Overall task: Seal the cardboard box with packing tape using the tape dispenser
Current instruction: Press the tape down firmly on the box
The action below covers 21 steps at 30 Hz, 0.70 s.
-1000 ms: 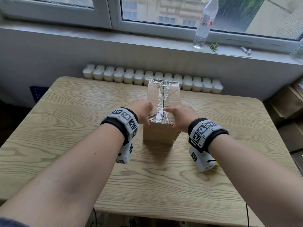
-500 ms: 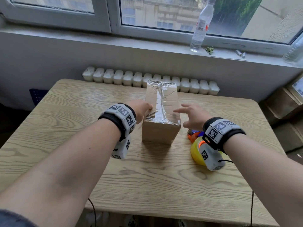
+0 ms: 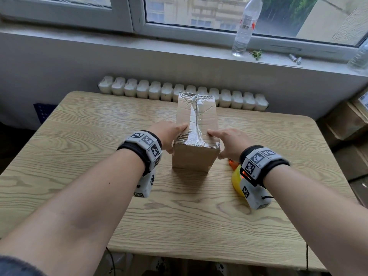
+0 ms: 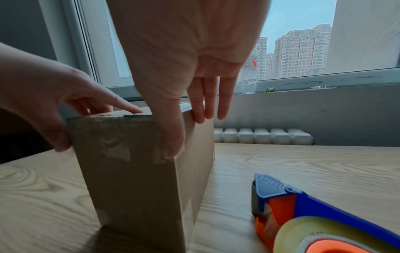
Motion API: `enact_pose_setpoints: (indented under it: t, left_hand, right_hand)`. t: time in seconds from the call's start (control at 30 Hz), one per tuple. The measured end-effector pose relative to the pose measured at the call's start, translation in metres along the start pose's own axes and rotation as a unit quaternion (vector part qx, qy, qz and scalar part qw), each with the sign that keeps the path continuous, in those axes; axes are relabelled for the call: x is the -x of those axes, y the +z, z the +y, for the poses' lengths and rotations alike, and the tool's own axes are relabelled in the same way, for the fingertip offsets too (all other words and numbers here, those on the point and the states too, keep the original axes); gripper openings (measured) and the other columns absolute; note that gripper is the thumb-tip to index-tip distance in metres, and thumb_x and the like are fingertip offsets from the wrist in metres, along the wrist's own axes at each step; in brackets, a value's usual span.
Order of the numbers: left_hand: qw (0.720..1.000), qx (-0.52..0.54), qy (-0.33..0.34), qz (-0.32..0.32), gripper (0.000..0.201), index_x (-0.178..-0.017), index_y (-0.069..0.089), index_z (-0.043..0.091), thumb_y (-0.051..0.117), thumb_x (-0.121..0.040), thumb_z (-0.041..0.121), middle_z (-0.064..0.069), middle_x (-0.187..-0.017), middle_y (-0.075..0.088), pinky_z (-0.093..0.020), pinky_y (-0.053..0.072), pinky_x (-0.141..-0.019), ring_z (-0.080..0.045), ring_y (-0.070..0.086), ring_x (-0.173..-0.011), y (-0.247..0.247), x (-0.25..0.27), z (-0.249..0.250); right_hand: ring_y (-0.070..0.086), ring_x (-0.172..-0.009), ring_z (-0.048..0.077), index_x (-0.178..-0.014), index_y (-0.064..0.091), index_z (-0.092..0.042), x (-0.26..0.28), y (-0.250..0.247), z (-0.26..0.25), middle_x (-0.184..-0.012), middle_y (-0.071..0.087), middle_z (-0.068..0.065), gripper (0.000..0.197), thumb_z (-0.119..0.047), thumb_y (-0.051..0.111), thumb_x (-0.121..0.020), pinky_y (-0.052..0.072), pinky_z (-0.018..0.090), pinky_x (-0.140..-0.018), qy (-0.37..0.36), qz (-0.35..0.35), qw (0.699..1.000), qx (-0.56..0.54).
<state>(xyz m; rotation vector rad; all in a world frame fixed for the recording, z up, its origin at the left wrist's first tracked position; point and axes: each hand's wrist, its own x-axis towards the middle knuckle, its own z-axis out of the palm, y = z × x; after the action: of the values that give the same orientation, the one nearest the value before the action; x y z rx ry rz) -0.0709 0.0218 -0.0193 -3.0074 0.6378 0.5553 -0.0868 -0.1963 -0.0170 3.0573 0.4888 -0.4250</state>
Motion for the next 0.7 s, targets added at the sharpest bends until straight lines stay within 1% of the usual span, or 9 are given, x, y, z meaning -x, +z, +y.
enact_pose_setpoints:
  t: [0.1, 0.2, 0.27, 0.3, 0.37, 0.47, 0.53, 0.6, 0.7]
  left_hand:
    - [1.000, 0.006, 0.005, 0.009, 0.104, -0.149, 0.024, 0.019, 0.085, -0.065, 0.019, -0.006, -0.120, 0.065, -0.039, 0.051, -0.091, -0.026, 0.061, -0.108, 0.002, -0.002, -0.001]
    - [1.000, -0.001, 0.011, 0.019, 0.101, -0.147, 0.028, 0.019, 0.085, -0.065, 0.026, -0.005, -0.117, 0.066, -0.038, 0.052, -0.089, -0.026, 0.061, -0.105, 0.002, -0.003, -0.002]
    - [1.000, -0.004, 0.012, 0.028, 0.098, -0.148, 0.027, 0.017, 0.082, -0.069, 0.031, -0.005, -0.117, 0.065, -0.035, 0.051, -0.087, -0.026, 0.060, -0.105, 0.003, -0.004, -0.001]
    - [0.999, -0.001, 0.009, 0.034, 0.094, -0.148, 0.029, 0.016, 0.080, -0.071, 0.031, -0.006, -0.116, 0.065, -0.035, 0.051, -0.087, -0.026, 0.060, -0.105, 0.003, -0.004, 0.000]
    - [0.999, 0.005, 0.004, 0.044, 0.083, -0.142, 0.038, 0.015, 0.078, -0.072, 0.031, -0.006, -0.113, 0.066, -0.038, 0.053, -0.087, -0.025, 0.061, -0.101, 0.003, -0.004, 0.001]
    - [0.999, 0.007, 0.002, 0.047, 0.073, -0.135, 0.045, 0.014, 0.077, -0.071, 0.033, -0.006, -0.109, 0.067, -0.039, 0.054, -0.085, -0.024, 0.062, -0.097, 0.003, -0.006, 0.004]
    - [0.999, 0.008, -0.003, 0.051, 0.072, -0.134, 0.047, 0.013, 0.076, -0.072, 0.036, -0.006, -0.110, 0.068, -0.039, 0.054, -0.086, -0.024, 0.062, -0.098, 0.002, -0.006, 0.005]
    - [0.999, 0.009, -0.005, 0.051, 0.074, -0.135, 0.046, 0.013, 0.077, -0.072, 0.035, -0.006, -0.111, 0.067, -0.039, 0.054, -0.087, -0.024, 0.062, -0.100, 0.001, -0.006, 0.005]
    - [0.999, 0.004, -0.002, 0.038, 0.082, -0.143, 0.039, 0.014, 0.078, -0.072, 0.030, -0.006, -0.116, 0.066, -0.037, 0.052, -0.091, -0.024, 0.061, -0.104, 0.000, -0.005, 0.005]
  right_hand:
    - [0.049, -0.124, 0.025, -0.146, 0.034, -0.027, -0.001, 0.000, -0.004, -0.135, 0.056, 0.003, 0.083, -0.032, 0.076, -0.075, 0.038, 0.036, -0.101, 0.003, 0.003, 1.000, -0.003]
    - [0.052, -0.119, 0.025, -0.143, 0.039, -0.026, -0.002, 0.002, -0.007, -0.129, 0.060, 0.003, 0.076, -0.029, 0.075, -0.076, 0.040, 0.034, -0.097, 0.011, 0.019, 1.000, -0.004]
    - [0.054, -0.116, 0.025, -0.140, 0.043, -0.028, -0.004, 0.003, -0.008, -0.125, 0.062, 0.004, 0.071, -0.025, 0.073, -0.076, 0.042, 0.033, -0.094, 0.023, 0.028, 0.999, -0.015]
    - [0.055, -0.114, 0.024, -0.140, 0.044, -0.028, -0.005, 0.003, -0.008, -0.124, 0.063, 0.004, 0.069, -0.025, 0.072, -0.076, 0.043, 0.033, -0.093, 0.027, 0.033, 0.999, -0.020]
    - [0.056, -0.113, 0.024, -0.139, 0.046, -0.029, -0.005, 0.004, -0.010, -0.123, 0.064, 0.003, 0.067, -0.025, 0.071, -0.077, 0.044, 0.034, -0.092, 0.032, 0.039, 0.998, -0.023]
    - [0.056, -0.112, 0.024, -0.137, 0.048, -0.030, -0.005, 0.004, -0.011, -0.120, 0.064, 0.003, 0.063, -0.030, 0.070, -0.077, 0.045, 0.034, -0.090, 0.039, 0.051, 0.998, -0.018]
    - [0.056, -0.112, 0.024, -0.136, 0.049, -0.030, -0.004, 0.004, -0.012, -0.119, 0.065, 0.002, 0.063, -0.036, 0.071, -0.077, 0.045, 0.034, -0.089, 0.040, 0.055, 0.998, -0.014]
    - [0.057, -0.111, 0.024, -0.136, 0.049, -0.029, -0.004, 0.004, -0.013, -0.118, 0.065, 0.002, 0.062, -0.038, 0.070, -0.078, 0.045, 0.034, -0.089, 0.036, 0.051, 0.998, -0.015]
    - [0.057, -0.110, 0.023, -0.139, 0.046, -0.029, -0.004, 0.001, -0.013, -0.118, 0.065, 0.002, 0.064, -0.031, 0.069, -0.080, 0.045, 0.033, -0.090, 0.035, 0.032, 0.999, -0.017]
